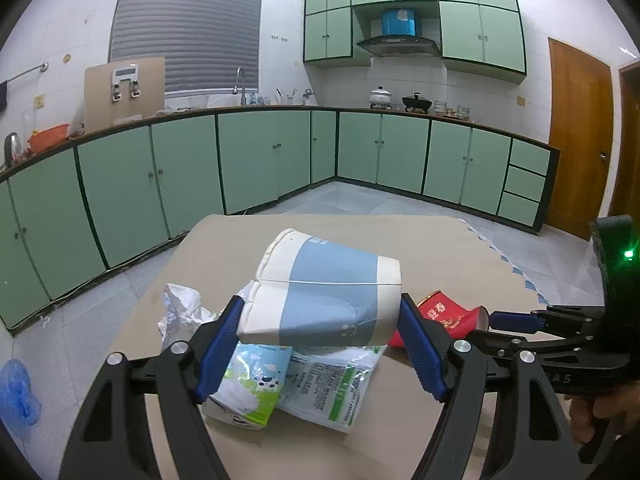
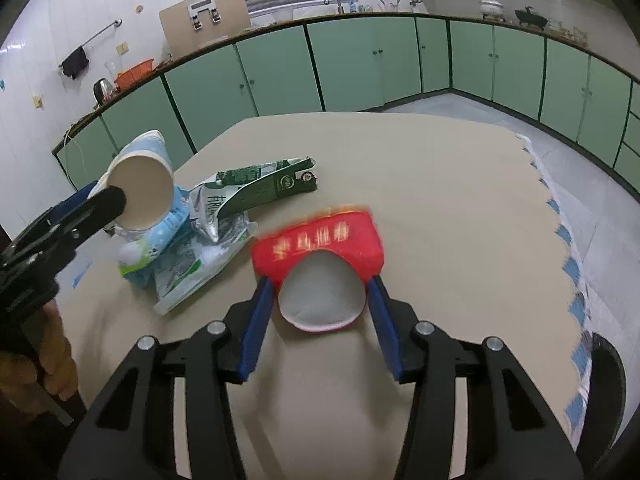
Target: Collect trash
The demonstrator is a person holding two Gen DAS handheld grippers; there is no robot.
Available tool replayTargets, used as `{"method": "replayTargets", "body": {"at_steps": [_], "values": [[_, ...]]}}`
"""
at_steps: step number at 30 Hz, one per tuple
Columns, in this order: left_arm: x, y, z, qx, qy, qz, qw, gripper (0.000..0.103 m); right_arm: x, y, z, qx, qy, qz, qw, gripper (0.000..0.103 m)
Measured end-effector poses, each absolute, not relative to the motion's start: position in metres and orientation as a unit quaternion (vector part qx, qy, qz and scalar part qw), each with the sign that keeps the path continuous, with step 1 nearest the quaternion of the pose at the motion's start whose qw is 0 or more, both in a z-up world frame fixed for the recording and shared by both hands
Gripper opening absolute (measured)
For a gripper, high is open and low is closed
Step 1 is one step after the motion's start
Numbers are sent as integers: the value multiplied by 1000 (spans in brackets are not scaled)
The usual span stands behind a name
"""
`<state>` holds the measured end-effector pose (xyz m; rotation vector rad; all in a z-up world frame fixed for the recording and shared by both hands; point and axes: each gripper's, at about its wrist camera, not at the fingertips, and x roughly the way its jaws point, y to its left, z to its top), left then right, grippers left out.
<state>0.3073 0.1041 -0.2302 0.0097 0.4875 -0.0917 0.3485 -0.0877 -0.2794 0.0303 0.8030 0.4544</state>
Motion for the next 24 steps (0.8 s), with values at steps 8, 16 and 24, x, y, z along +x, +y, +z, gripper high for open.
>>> {"method": "replayTargets", "body": {"at_steps": [8, 16, 24], "values": [[292, 100, -227, 6, 239, -50, 970, 75, 329, -109, -274, 25, 394, 221, 892, 3], [294, 107, -224, 4, 236, -42, 971, 75, 346, -92, -259, 18, 363, 203, 909, 52], [299, 117, -224, 3, 232, -36, 972, 75, 365, -51, -273, -25, 349, 169, 921, 91]]}}
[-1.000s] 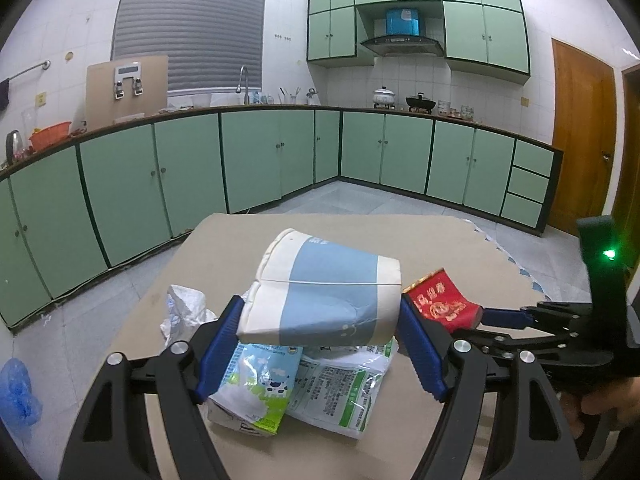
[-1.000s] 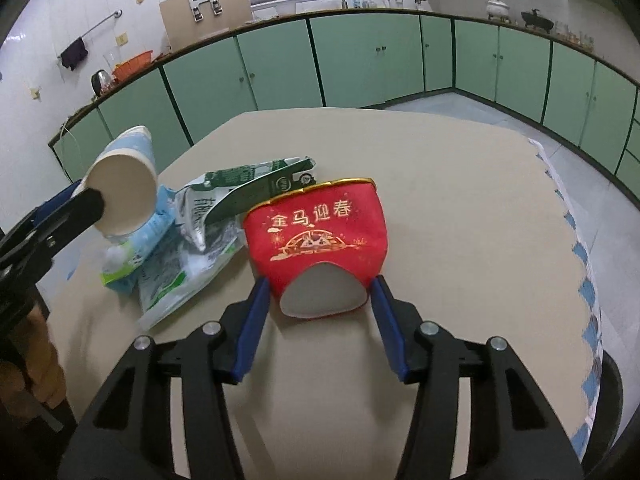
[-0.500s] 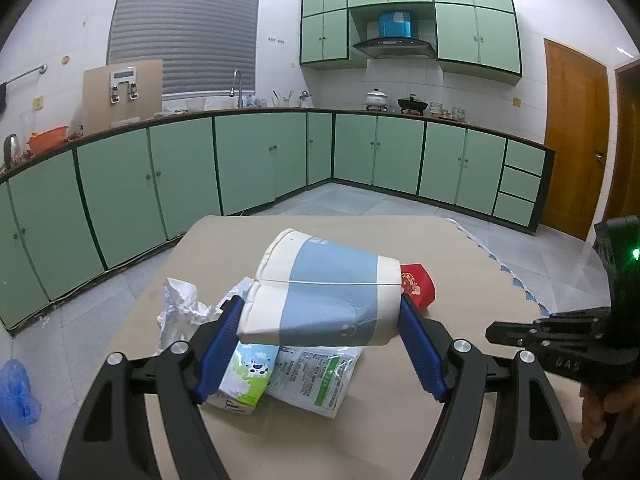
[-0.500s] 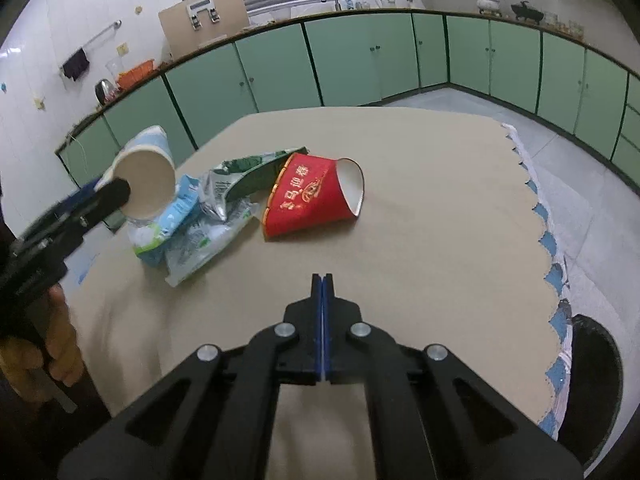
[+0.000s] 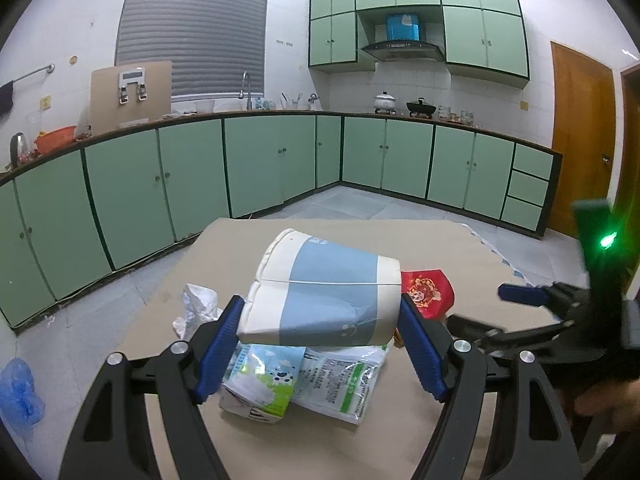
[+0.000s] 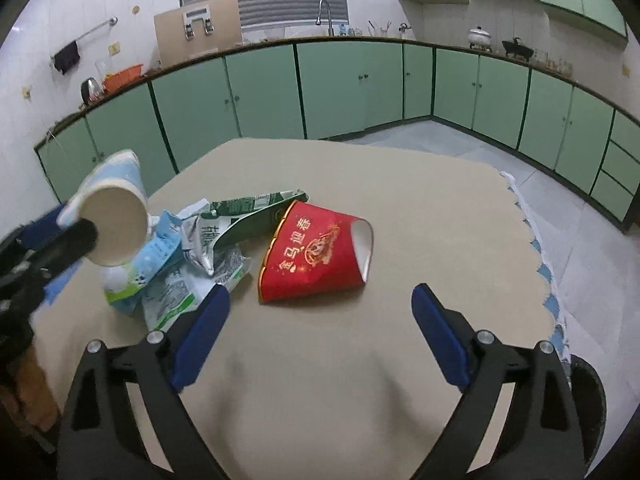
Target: Collect trash
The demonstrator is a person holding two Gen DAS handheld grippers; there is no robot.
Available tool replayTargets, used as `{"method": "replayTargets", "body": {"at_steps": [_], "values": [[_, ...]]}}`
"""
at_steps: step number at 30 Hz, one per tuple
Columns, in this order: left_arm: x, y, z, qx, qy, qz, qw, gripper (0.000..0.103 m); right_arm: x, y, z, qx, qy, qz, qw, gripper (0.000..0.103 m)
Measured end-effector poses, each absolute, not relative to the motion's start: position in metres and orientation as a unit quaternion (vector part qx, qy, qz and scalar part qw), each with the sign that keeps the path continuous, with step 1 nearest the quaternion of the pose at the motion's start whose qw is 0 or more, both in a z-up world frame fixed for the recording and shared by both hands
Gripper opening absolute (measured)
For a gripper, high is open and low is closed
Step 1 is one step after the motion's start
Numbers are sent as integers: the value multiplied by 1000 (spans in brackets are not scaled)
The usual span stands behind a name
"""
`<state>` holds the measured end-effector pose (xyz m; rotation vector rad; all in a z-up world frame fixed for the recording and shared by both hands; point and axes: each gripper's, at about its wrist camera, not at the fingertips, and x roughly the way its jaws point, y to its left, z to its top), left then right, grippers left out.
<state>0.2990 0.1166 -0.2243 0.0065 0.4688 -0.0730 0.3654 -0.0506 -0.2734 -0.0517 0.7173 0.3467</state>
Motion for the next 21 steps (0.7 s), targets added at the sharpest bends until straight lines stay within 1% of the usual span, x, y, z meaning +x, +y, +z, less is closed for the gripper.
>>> {"method": "replayTargets", "body": {"at_steps": [3, 7, 21], "values": [[301, 118, -222, 2, 231, -38, 972, 75, 375, -39, -283, -33, 354, 157, 922, 93], [303, 122, -221, 0, 230, -40, 972, 75, 387, -29, -294, -39, 367, 146, 918, 93], [324, 136, -235, -6, 249, -36, 968, 75, 409, -19, -302, -47, 390, 108, 913, 93]]}}
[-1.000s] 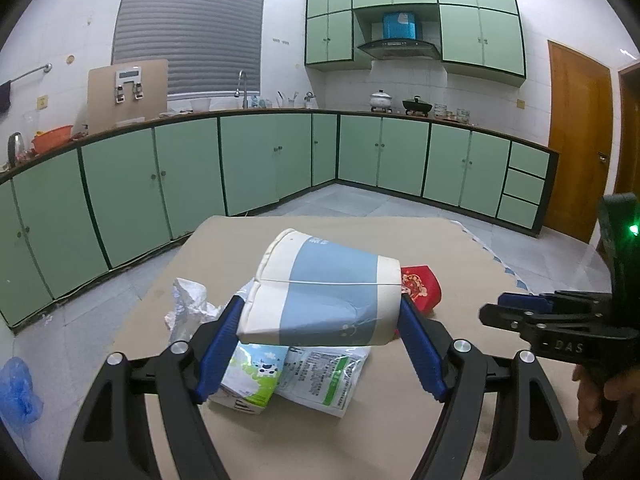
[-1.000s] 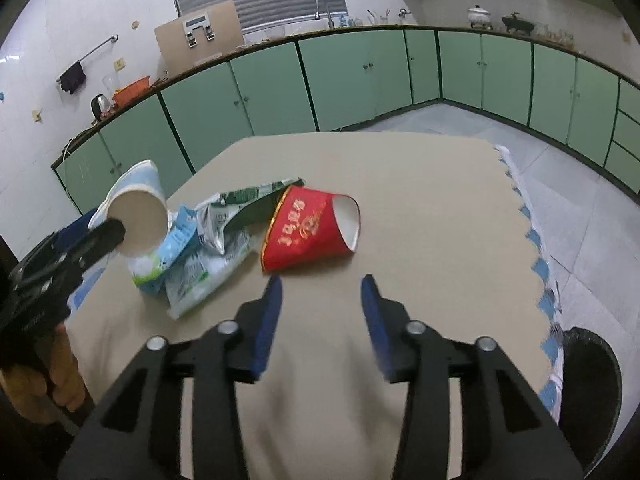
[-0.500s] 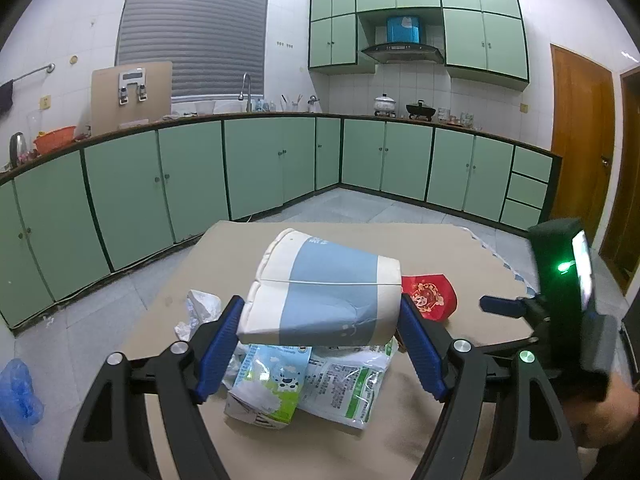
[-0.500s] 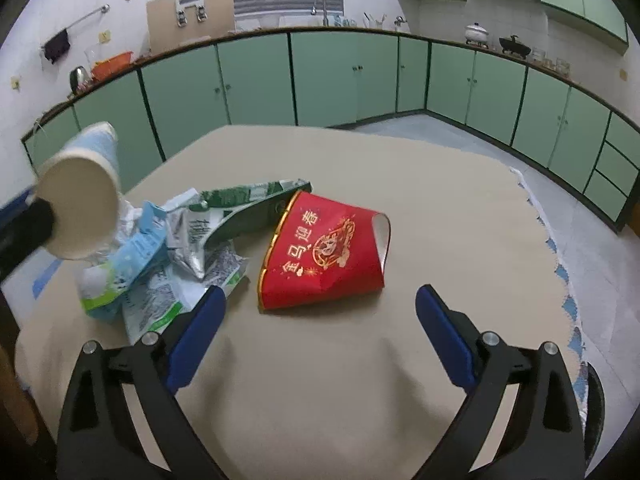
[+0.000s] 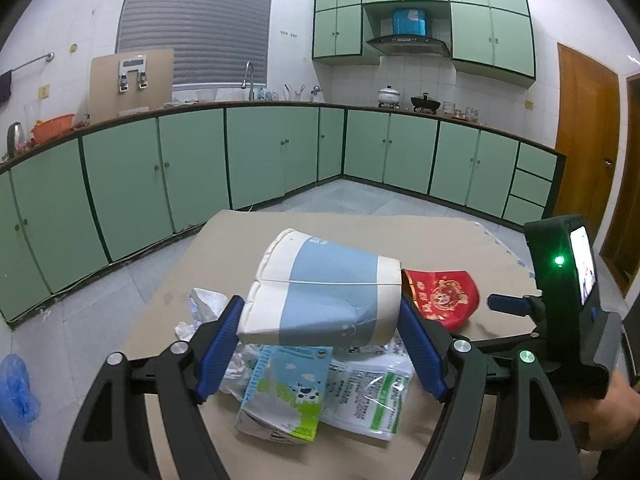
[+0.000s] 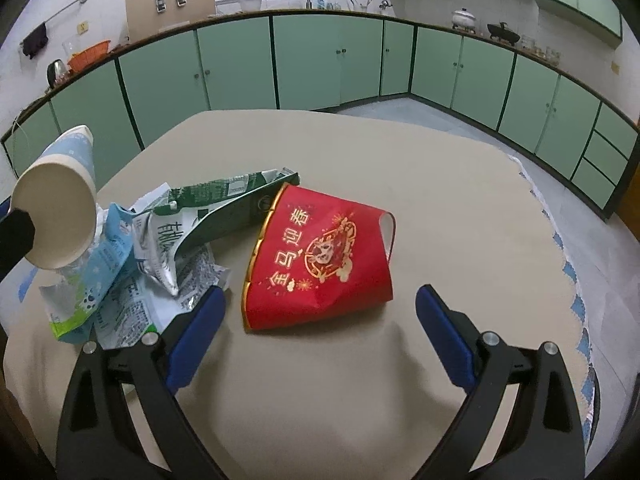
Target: Collect trash
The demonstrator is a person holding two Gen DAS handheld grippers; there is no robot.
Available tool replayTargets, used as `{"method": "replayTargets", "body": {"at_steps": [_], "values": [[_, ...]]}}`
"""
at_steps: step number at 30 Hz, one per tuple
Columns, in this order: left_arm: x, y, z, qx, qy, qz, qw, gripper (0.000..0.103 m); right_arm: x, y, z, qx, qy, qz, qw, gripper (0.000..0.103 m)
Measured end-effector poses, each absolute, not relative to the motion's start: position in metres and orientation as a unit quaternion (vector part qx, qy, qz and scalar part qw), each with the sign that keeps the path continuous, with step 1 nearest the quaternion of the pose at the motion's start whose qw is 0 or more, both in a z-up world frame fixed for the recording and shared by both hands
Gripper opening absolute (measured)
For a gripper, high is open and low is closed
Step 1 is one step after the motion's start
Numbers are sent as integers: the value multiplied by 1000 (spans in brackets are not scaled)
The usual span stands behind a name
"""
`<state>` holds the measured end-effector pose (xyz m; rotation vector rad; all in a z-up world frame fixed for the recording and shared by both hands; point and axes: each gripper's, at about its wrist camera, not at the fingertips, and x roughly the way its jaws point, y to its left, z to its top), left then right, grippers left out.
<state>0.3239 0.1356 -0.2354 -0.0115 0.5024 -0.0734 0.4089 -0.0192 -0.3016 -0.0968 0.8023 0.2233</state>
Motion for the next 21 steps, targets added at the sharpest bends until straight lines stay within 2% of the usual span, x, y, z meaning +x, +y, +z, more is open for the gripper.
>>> {"method": "replayTargets", "body": {"at_steps": [10, 12, 13, 19, 21], "values": [[346, 142, -245, -9, 282, -35, 959, 75, 416, -14, -305, -49, 401, 95, 910, 93], [346, 141, -246, -6, 283, -35, 958, 75, 418, -16, -306, -42, 404, 97, 908, 80], [346, 141, -246, -5, 283, -35, 958, 75, 419, -18, -307, -33, 413, 103, 904, 68], [346, 139, -243, -6, 283, -35, 958, 75, 421, -35, -301, 2, 415, 113, 903, 50], [345, 138, -242, -5, 281, -35, 959, 75, 422, -38, -300, 8, 420, 117, 900, 49]]}}
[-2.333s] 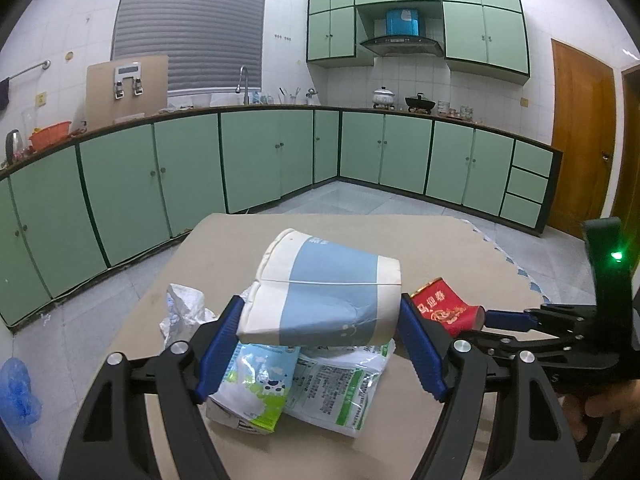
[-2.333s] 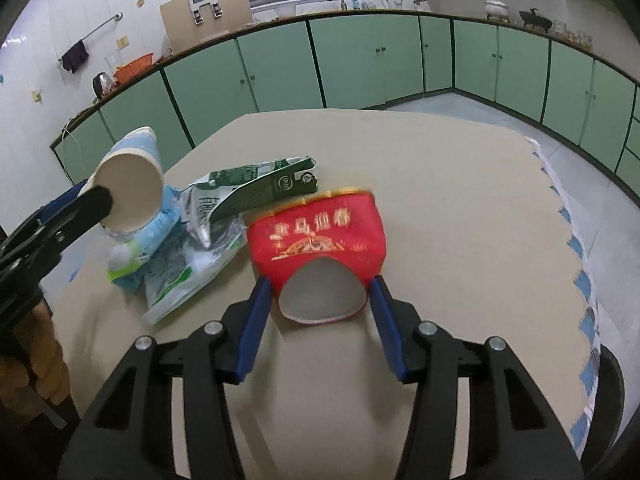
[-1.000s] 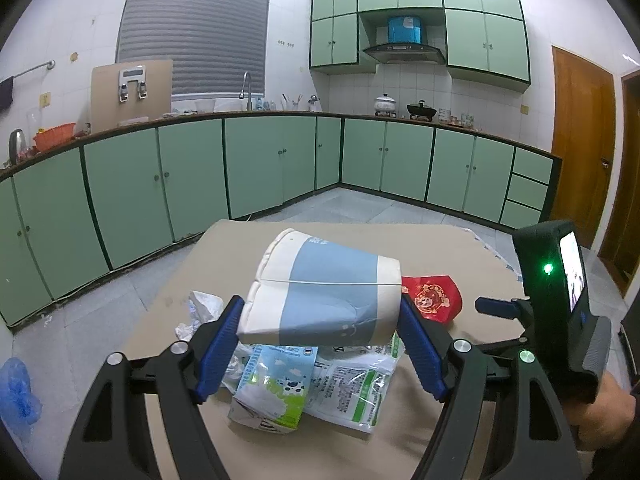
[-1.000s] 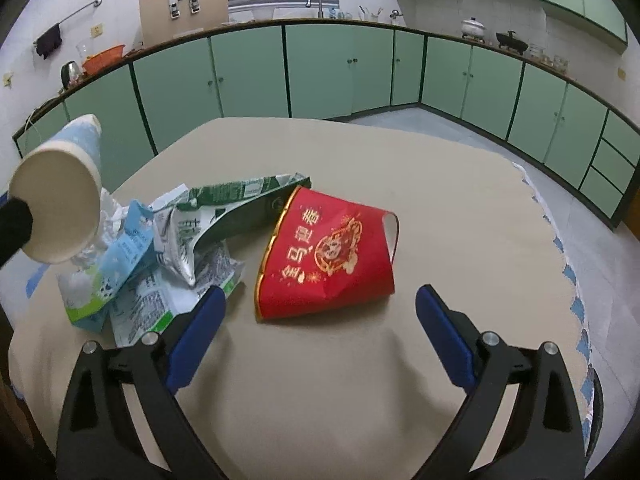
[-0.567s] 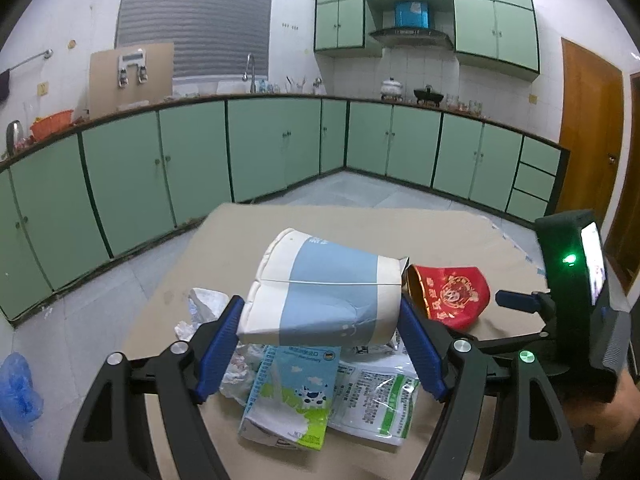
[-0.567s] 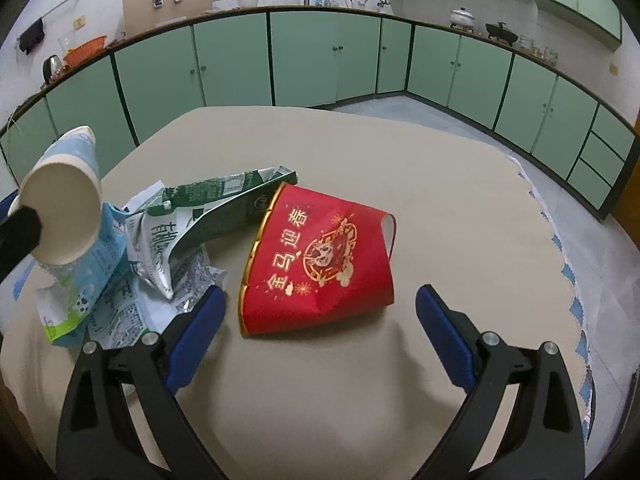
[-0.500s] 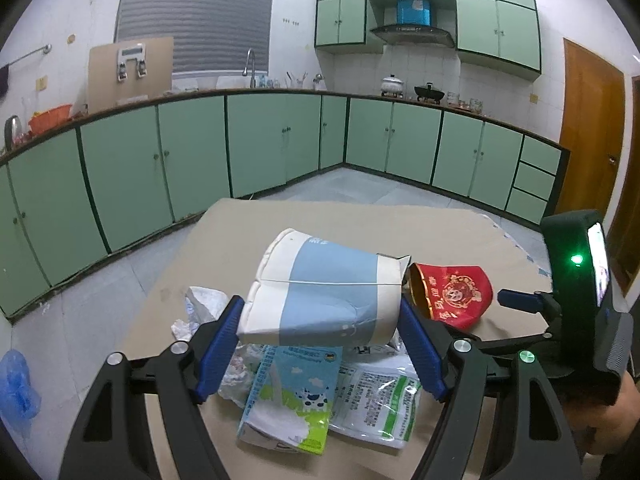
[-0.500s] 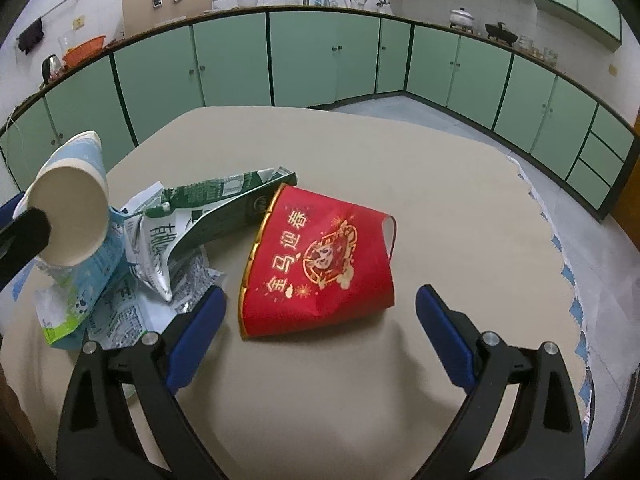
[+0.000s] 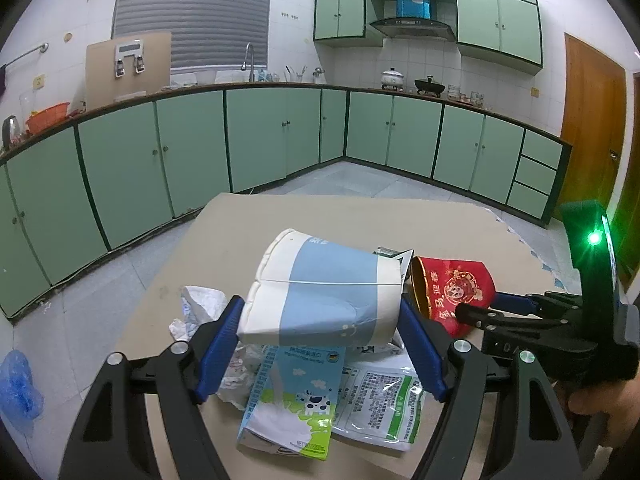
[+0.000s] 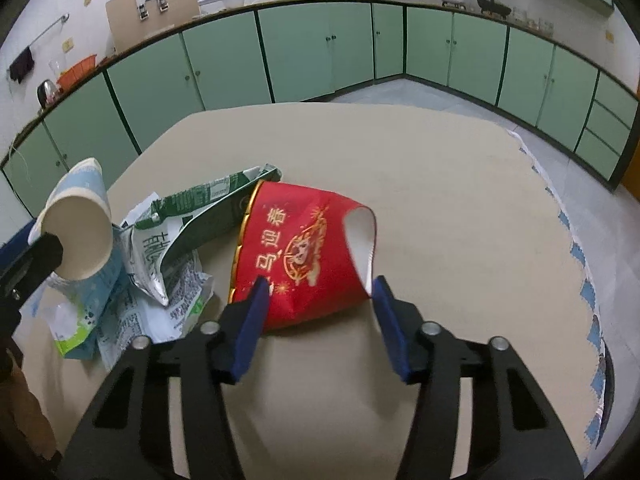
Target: Collect trash
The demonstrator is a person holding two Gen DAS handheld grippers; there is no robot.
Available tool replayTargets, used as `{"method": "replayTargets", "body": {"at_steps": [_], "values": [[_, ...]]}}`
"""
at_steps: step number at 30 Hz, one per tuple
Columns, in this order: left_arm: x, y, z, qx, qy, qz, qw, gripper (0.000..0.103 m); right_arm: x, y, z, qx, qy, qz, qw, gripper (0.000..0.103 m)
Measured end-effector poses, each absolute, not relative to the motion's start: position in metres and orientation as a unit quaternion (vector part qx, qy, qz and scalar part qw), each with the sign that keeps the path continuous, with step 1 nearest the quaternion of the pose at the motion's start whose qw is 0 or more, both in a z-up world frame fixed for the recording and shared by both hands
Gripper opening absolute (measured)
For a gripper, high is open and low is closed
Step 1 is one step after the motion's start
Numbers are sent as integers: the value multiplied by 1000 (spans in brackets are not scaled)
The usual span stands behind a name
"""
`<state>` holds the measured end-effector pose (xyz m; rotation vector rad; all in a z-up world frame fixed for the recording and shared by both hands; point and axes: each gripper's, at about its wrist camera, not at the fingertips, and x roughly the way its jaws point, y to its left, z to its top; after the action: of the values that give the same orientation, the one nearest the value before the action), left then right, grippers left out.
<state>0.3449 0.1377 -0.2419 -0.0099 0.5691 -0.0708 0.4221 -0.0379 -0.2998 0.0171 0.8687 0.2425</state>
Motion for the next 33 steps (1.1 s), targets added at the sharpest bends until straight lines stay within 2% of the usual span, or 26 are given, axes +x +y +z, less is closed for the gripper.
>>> {"method": "replayTargets", "body": {"at_steps": [3, 4, 5, 7, 18, 19, 20, 22, 23, 28, 30, 33], "values": [[343, 136, -241, -3, 278, -38, 960, 75, 421, -37, -296, 2, 418, 118, 901, 49], [343, 135, -241, 0, 277, -37, 960, 75, 420, -36, -296, -1, 419, 118, 900, 60], [342, 134, -241, 3, 276, -36, 960, 75, 419, -33, -296, -5, 419, 116, 900, 79], [341, 136, -241, 4, 274, -34, 961, 75, 415, -26, -294, -17, 405, 100, 909, 89], [333, 148, -238, -5, 264, -35, 964, 75, 422, -2, -314, -62, 437, 73, 894, 90], [333, 149, -239, -7, 264, -36, 964, 75, 421, -4, -316, -55, 439, 75, 894, 81], [332, 149, -239, -8, 264, -35, 964, 75, 422, -6, -316, -47, 443, 81, 892, 62], [331, 149, -239, -8, 264, -37, 964, 75, 422, -12, -314, -38, 441, 85, 893, 50], [330, 148, -239, -6, 264, -37, 964, 75, 421, -14, -314, -34, 442, 89, 892, 46], [330, 143, -237, -5, 263, -38, 964, 75, 416, -24, -312, -21, 441, 104, 891, 37], [331, 142, -236, -5, 262, -38, 964, 75, 412, -27, -312, -17, 440, 112, 891, 30], [331, 139, -236, -3, 262, -39, 964, 75, 410, -34, -309, -14, 438, 123, 890, 8]]}}
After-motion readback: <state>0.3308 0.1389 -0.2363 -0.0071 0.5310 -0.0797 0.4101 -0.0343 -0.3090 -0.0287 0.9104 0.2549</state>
